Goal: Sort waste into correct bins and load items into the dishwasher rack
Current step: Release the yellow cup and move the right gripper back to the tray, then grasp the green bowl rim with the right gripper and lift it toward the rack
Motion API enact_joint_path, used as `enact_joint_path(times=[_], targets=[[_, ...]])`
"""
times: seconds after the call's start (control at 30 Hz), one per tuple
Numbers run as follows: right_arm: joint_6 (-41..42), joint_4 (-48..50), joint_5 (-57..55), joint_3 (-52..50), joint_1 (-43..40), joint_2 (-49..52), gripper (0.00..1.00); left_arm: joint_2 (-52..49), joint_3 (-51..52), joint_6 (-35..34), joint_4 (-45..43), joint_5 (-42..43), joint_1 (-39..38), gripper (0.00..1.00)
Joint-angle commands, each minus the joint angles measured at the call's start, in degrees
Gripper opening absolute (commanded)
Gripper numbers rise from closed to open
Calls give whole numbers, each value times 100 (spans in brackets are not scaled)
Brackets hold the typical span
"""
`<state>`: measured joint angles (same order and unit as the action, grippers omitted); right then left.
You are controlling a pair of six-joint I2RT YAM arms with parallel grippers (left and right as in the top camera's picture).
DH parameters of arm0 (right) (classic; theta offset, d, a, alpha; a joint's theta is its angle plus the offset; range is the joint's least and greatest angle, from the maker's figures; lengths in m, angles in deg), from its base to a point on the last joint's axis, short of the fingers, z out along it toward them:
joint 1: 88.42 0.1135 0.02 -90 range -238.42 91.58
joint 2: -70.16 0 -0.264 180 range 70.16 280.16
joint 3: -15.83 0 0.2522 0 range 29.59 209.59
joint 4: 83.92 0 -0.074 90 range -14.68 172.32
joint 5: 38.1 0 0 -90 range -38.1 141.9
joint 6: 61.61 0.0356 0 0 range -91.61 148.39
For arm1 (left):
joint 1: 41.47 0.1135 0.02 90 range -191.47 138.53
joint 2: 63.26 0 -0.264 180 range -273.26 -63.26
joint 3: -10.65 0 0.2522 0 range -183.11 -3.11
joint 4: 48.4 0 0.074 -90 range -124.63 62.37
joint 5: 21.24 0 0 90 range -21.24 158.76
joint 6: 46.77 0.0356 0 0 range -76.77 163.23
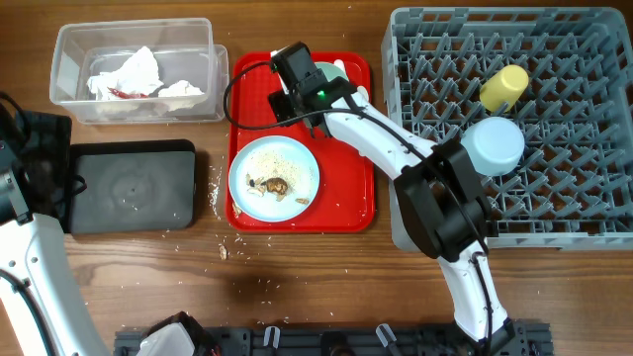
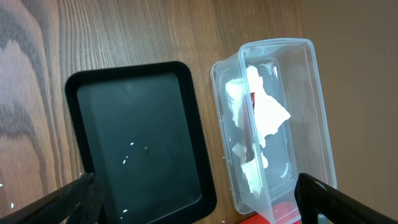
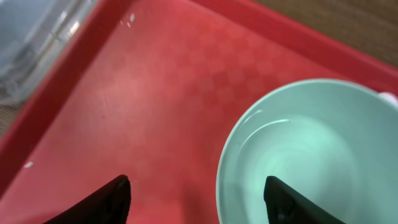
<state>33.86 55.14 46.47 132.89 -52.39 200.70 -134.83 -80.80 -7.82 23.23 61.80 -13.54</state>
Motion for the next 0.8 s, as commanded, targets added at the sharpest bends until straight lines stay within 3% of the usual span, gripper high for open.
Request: enact_joint_path(times=[0.0,0.13,0.33,0.5,0.77], targets=[[-101,-50,-94,15,-2,229,67,22,22,118,-11,-13,37,100],[-136,-72,-98,13,0,317,49,20,22,116,-11,-15,37,100],[-249,-85,-116,7,0,319,35,22,22,116,-11,-13,37,100],[-223,-107,42,22,2,304,6,20,22,116,-13,-13,37,100],[223,-308,424,127,-28,-516,4,22,22,116,-11,-13,37,100]])
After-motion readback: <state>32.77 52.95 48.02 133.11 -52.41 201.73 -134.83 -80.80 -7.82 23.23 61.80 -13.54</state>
